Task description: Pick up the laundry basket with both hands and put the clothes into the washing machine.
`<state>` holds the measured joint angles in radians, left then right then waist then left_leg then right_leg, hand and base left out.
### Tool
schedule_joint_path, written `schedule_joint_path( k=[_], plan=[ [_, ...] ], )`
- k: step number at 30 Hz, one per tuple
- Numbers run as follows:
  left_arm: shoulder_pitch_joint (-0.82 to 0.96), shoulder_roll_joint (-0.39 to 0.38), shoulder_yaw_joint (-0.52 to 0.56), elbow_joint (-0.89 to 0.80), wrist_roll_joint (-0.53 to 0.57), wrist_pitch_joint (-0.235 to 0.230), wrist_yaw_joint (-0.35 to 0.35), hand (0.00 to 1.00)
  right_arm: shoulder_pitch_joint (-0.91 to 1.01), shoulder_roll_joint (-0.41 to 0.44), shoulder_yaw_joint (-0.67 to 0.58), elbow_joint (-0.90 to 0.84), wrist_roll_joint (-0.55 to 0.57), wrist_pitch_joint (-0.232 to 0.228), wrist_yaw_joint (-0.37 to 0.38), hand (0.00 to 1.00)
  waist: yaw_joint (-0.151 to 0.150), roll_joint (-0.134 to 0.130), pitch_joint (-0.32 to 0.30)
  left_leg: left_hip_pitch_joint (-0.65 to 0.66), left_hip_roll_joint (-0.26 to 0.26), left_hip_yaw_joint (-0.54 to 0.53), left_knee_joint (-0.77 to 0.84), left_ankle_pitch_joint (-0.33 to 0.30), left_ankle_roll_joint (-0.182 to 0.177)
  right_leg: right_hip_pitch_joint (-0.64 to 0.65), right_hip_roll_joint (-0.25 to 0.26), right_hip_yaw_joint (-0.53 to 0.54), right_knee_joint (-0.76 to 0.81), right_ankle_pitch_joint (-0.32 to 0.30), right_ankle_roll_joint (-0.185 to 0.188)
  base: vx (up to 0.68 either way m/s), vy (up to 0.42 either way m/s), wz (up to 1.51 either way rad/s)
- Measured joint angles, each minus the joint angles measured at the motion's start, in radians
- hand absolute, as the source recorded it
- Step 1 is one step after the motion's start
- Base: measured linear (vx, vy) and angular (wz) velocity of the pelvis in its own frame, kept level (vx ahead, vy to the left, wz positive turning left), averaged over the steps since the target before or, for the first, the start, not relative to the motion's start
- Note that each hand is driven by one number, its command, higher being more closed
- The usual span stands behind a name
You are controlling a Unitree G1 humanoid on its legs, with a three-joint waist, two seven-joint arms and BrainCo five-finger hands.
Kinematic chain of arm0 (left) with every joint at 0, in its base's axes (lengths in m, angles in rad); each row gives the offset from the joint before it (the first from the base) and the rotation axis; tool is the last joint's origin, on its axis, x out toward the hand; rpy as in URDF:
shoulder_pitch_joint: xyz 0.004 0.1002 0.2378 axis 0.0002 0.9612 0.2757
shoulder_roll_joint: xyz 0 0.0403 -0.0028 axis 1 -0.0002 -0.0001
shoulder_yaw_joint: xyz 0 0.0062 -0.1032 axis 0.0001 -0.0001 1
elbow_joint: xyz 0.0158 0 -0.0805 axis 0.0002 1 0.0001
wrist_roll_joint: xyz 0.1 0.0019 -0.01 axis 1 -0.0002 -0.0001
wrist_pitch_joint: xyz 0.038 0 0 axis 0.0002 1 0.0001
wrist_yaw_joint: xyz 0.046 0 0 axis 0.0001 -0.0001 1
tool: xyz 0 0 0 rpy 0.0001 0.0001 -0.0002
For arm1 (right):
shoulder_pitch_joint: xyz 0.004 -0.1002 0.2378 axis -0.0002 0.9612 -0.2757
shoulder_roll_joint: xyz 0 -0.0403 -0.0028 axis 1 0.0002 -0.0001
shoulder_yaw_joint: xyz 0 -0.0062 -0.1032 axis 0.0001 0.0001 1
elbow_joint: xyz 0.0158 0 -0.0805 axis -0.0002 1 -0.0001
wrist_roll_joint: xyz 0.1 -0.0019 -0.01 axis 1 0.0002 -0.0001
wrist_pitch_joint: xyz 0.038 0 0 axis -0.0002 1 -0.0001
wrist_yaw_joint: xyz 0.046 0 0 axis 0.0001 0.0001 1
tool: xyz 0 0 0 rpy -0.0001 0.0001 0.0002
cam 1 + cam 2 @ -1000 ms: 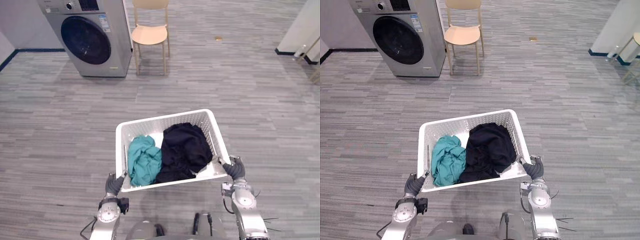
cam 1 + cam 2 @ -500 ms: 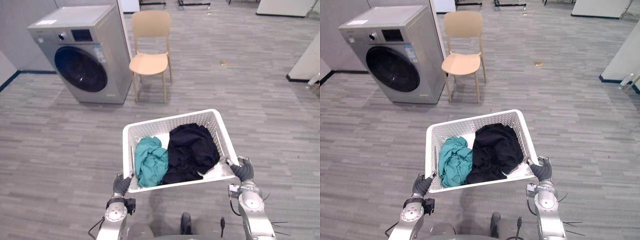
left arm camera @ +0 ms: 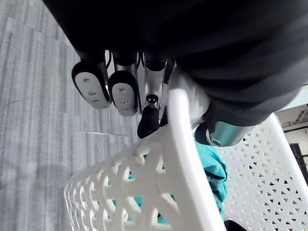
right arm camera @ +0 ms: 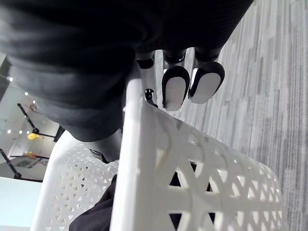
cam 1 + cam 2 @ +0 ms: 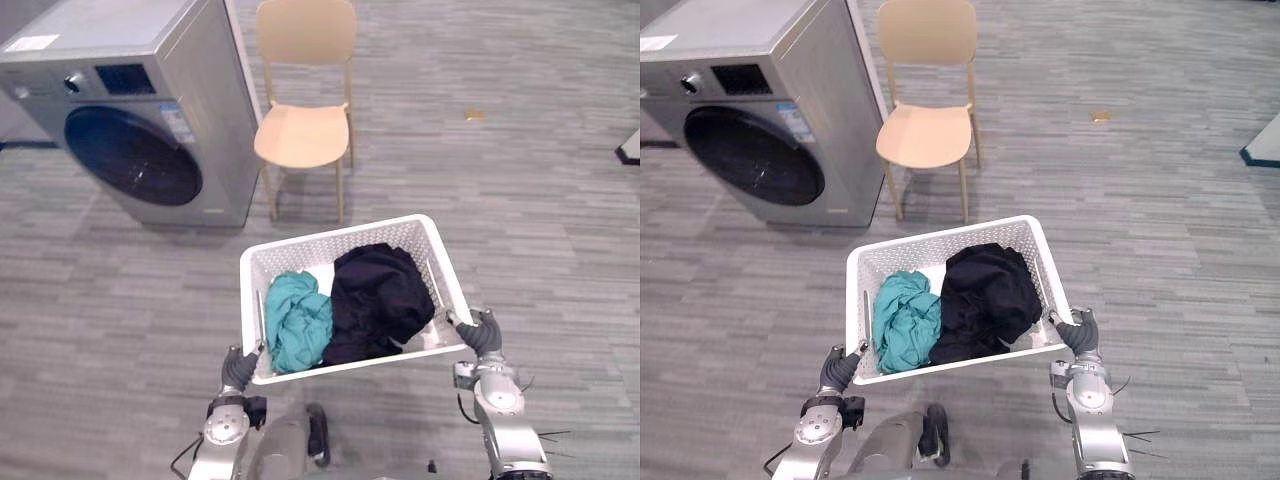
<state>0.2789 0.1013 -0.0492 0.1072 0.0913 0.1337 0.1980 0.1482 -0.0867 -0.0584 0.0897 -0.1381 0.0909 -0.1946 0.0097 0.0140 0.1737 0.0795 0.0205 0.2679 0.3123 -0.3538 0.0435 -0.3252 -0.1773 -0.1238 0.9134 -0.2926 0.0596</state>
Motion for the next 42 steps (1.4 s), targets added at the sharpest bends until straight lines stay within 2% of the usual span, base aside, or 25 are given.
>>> schedule_joint_path(
  k=[2,4,5,6,7,8,9,10,11,13,14,17,18,19,20,21,22,23,26,28,31,34,35,38,42],
  plan=[
    [-0.010,0.004,-0.004,0.002,0.000,0.000,0.000,1.00,0.004,-0.003,-0.002,0.000,0.000,0.000,0.000,1.00,-0.022,0.001,0.001,0.068,0.004,-0.021,-0.042,-0.017,-0.027,-0.067,0.045,-0.006,-0.303,0.053,0.009,0.57,-0.019,0.38],
    [-0.013,0.010,-0.011,0.005,0.001,0.000,0.000,1.00,0.008,-0.005,-0.003,-0.006,-0.002,0.001,0.000,1.00,-0.051,-0.030,-0.004,0.179,-0.030,-0.073,-0.132,-0.031,-0.060,-0.110,0.065,0.030,-0.662,0.230,0.060,0.64,-0.082,0.65],
    [-0.013,0.014,-0.017,0.008,0.001,0.000,0.000,1.00,0.012,-0.009,-0.003,-0.008,-0.004,0.001,0.000,1.00,-0.055,-0.036,-0.006,0.209,-0.036,-0.087,-0.139,-0.042,-0.078,-0.119,0.066,0.039,-0.680,0.256,0.049,0.68,-0.125,0.68],
    [-0.014,0.003,-0.030,0.031,0.001,0.000,-0.001,1.00,0.023,-0.024,-0.003,-0.005,-0.004,0.006,0.000,1.00,-0.062,-0.017,-0.015,0.259,-0.023,-0.133,-0.131,-0.055,-0.095,-0.110,0.080,0.068,-0.628,0.408,-0.022,0.73,-0.164,0.53],
    [-0.014,-0.021,-0.031,0.045,0.003,0.000,-0.002,1.00,0.029,-0.042,-0.003,-0.005,-0.009,0.010,0.001,1.00,-0.059,0.019,-0.031,0.253,0.009,-0.164,-0.085,-0.054,-0.096,-0.107,0.100,0.055,-0.599,0.435,-0.035,0.90,-0.195,0.47],
    [-0.017,-0.048,-0.025,0.048,0.009,0.000,-0.001,1.00,0.027,-0.052,-0.012,-0.019,-0.011,0.016,0.002,1.00,-0.054,0.078,-0.028,0.181,0.080,-0.182,0.121,-0.021,-0.117,-0.068,0.133,0.001,-0.567,0.378,-0.055,0.89,-0.228,0.31],
    [-0.020,-0.051,-0.023,0.048,0.010,0.000,-0.002,1.00,0.034,-0.052,-0.017,-0.036,-0.011,0.018,0.003,1.00,-0.056,0.090,-0.018,0.136,0.102,-0.179,0.243,0.023,-0.127,-0.041,0.147,-0.019,-0.556,0.351,-0.061,0.70,-0.197,0.37],
    [-0.016,-0.058,-0.017,0.048,0.011,0.000,-0.002,1.00,0.054,-0.048,-0.017,-0.068,-0.011,0.022,0.003,1.00,-0.054,0.100,-0.012,0.063,0.149,-0.164,0.434,0.154,-0.130,0.010,0.163,-0.041,-0.552,0.308,-0.073,0.68,-0.216,0.20],
    [0.009,-0.068,0.002,0.042,0.009,0.000,-0.003,1.00,0.073,-0.039,0.005,-0.100,-0.010,0.026,0.001,1.00,-0.035,0.101,-0.009,-0.013,0.219,-0.133,0.636,0.367,-0.131,0.100,0.181,-0.032,-0.578,0.264,-0.087,0.66,-0.134,0.09],
    [0.017,-0.059,-0.004,0.036,0.004,-0.011,-0.004,1.00,0.084,-0.033,0.001,-0.135,-0.010,0.027,-0.005,1.00,-0.024,0.102,-0.006,-0.126,0.283,-0.114,0.836,0.290,-0.100,0.206,0.199,-0.039,-0.640,0.228,-0.094,0.65,-0.079,0.02],
    [0.014,-0.059,-0.004,0.021,-0.003,-0.020,-0.004,1.00,0.081,-0.030,-0.004,-0.154,-0.010,0.026,-0.013,1.00,-0.016,0.083,0.006,-0.208,0.294,-0.083,0.876,0.226,-0.059,0.288,0.193,-0.034,-0.694,0.209,-0.097,0.50,-0.057,0.09],
    [0.003,-0.060,-0.002,0.009,-0.004,-0.036,-0.020,1.00,0.072,-0.028,-0.020,-0.166,0.003,0.023,-0.018,1.00,0.012,0.056,0.010,-0.373,0.261,-0.017,0.590,0.116,-0.051,0.430,0.153,-0.034,-0.806,0.197,-0.070,0.62,0.017,-0.03],
    [0.003,-0.060,-0.003,0.009,-0.003,-0.036,-0.022,1.00,0.068,-0.029,-0.022,-0.160,0.006,0.023,-0.018,1.00,0.014,0.045,0.017,-0.388,0.236,-0.029,0.484,0.119,-0.056,0.445,0.139,-0.034,-0.813,0.189,-0.058,0.66,0.173,-0.09],
    [0.004,-0.061,-0.007,0.010,-0.003,-0.034,-0.022,1.00,0.055,-0.031,-0.025,-0.140,0.009,0.023,-0.018,1.00,0.012,0.045,0.017,-0.393,0.172,-0.078,0.259,0.151,-0.096,0.473,0.105,-0.033,-0.815,0.166,-0.025,0.43,0.172,-0.11],
    [0.007,-0.063,-0.014,0.010,-0.003,-0.032,-0.022,1.00,0.057,-0.043,-0.027,-0.124,0.009,0.022,-0.017,1.00,0.010,0.052,0.016,-0.377,0.127,-0.147,0.032,0.223,-0.136,0.504,0.087,-0.033,-0.821,0.140,0.009,0.64,0.287,-0.15],
    [0.008,-0.062,-0.018,0.012,-0.002,-0.031,-0.022,1.00,0.056,-0.046,-0.028,-0.109,0.010,0.020,-0.017,1.00,0.010,0.060,0.014,-0.370,0.117,-0.164,-0.022,0.327,-0.138,0.523,0.082,-0.027,-0.830,0.123,0.029,0.51,0.265,-0.19],
    [0.001,-0.044,-0.020,0.023,-0.002,-0.026,-0.022,1.00,0.045,-0.031,-0.027,-0.061,0.011,0.017,-0.018,1.00,0.009,0.035,0.009,-0.341,0.075,-0.147,-0.017,0.364,-0.078,0.552,0.042,-0.012,-0.837,0.104,0.050,0.50,0.257,-0.12],
    [-0.001,-0.034,-0.020,0.022,-0.001,-0.021,-0.022,1.00,0.046,-0.023,-0.033,-0.053,0.010,0.020,-0.018,1.00,0.005,0.022,0.001,-0.343,0.057,-0.140,-0.003,0.346,-0.057,0.550,0.022,-0.010,-0.832,0.105,0.049,0.50,0.232,-0.03],
    [-0.009,-0.021,-0.035,0.025,-0.001,-0.008,-0.023,1.00,0.045,-0.018,-0.044,-0.041,0.010,0.020,-0.015,1.00,0.006,0.011,0.002,-0.368,0.029,-0.112,0.151,0.228,-0.005,0.514,-0.036,0.002,-0.689,0.109,0.060,0.45,0.230,-0.11],
    [-0.016,0.003,-0.038,0.046,-0.001,-0.007,-0.023,1.00,0.022,-0.007,-0.042,-0.016,0.007,0.019,-0.006,1.00,0.005,-0.001,0.006,-0.293,0.011,-0.068,0.129,0.177,0.021,0.335,-0.099,0.052,-0.280,0.108,0.113,0.34,0.229,-0.34],
    [-0.013,0.026,-0.037,0.054,-0.001,-0.005,-0.023,1.00,-0.001,0.003,-0.018,0.047,-0.011,0.019,-0.006,1.00,0.001,-0.001,0.008,-0.152,-0.006,-0.032,0.025,0.173,0.027,0.202,-0.104,0.013,-0.114,0.059,0.074,0.32,0.144,-0.33],
    [-0.015,0.042,-0.036,0.056,-0.001,-0.005,-0.022,1.00,-0.003,-0.001,-0.001,0.049,-0.012,0.014,-0.011,1.00,-0.010,-0.003,0.007,-0.104,-0.008,-0.024,-0.022,0.174,0.025,0.126,-0.026,-0.008,-0.269,0.025,0.055,0.24,0.010,-0.07],
    [-0.019,0.048,-0.037,0.063,-0.001,-0.006,-0.022,1.00,-0.002,0.001,0.005,0.050,-0.012,0.014,-0.019,1.00,-0.018,-0.030,0.002,-0.110,-0.036,-0.033,-0.015,0.171,0.015,0.129,0.001,-0.006,-0.485,0.144,-0.005,0.18,-0.058,0.27],
    [-0.060,0.019,-0.049,0.130,-0.001,-0.007,-0.018,1.00,-0.029,-0.047,0.013,0.105,-0.012,0.016,-0.023,1.00,-0.023,0.007,0.000,-0.132,-0.019,-0.073,-0.010,0.163,0.000,0.148,0.026,-0.018,-0.558,0.179,-0.006,0.15,-0.038,0.19],
    [-0.170,0.032,-0.043,0.143,-0.002,-0.006,0.015,1.00,-0.095,-0.054,0.024,0.093,-0.010,0.015,-0.060,1.00,-0.016,0.005,0.045,-0.296,0.014,-0.079,0.064,0.156,-0.017,0.036,0.050,-0.042,-0.575,0.216,-0.023,0.03,-0.041,0.05]
  ],
)
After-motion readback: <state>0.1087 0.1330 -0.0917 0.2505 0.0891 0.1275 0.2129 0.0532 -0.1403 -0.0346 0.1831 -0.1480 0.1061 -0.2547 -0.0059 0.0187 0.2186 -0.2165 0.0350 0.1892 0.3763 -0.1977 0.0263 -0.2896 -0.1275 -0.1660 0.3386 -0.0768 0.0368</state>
